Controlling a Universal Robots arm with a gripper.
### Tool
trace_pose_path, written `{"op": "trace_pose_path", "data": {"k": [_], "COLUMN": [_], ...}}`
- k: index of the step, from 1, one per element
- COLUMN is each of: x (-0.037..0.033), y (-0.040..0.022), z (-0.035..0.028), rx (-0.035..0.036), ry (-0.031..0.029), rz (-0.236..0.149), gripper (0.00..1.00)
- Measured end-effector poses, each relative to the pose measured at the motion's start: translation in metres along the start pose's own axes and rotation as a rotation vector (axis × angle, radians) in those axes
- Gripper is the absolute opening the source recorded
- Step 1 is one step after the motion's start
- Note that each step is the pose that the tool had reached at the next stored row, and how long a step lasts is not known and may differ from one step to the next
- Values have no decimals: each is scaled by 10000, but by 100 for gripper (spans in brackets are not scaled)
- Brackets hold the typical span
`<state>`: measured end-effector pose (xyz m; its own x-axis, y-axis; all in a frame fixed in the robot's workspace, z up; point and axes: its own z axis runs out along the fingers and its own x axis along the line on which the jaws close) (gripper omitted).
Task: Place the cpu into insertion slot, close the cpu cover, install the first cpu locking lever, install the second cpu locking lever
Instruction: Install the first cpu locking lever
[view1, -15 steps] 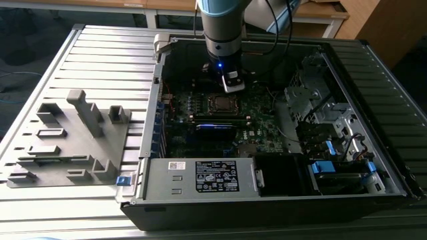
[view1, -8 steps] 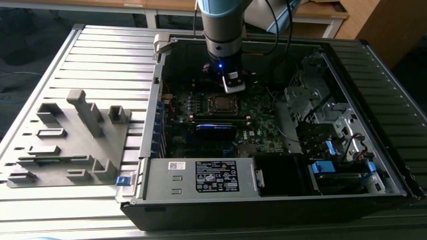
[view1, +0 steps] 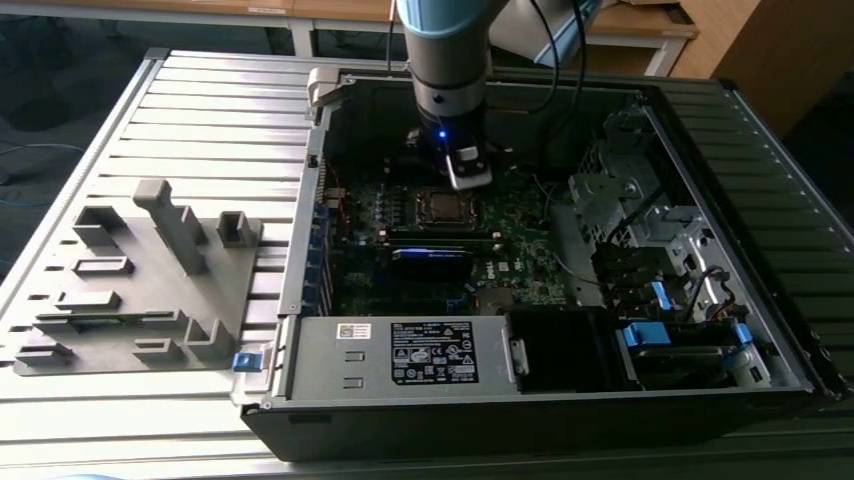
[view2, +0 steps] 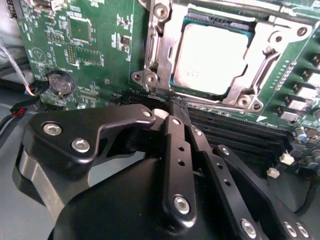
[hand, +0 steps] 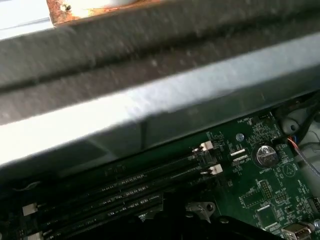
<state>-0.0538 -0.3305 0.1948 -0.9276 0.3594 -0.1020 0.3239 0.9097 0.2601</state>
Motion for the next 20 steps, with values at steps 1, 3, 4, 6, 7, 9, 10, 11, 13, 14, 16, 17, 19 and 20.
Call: {"op": "trace_pose_path", "data": {"k": [1,3,4,6,7,9,10,11,13,14,16,17,19,20], "x": [-5,-11,-14,-15,-15,-16,-16,-16,-18,-19,-22,-23,-25,-26], "y": [-7,-19,-24,-27,-27,-27,-28,-27,-23,-19,-12,-8,-4,-2], "z": [0,1,1,2,1,1,1,-1,-18,-29,-57,-71,-85,-92], "rx": [1,0,1,0,1,0,1,2,1,0,0,0,0,0], "ry": [1,1,1,0,0,0,1,0,0,1,0,0,0,0], "rz": [0,0,0,1,1,0,1,1,1,1,1,1,1,1], "gripper": [11,11,11,11,11,11,11,11,11,11,11,11,11,11]}}
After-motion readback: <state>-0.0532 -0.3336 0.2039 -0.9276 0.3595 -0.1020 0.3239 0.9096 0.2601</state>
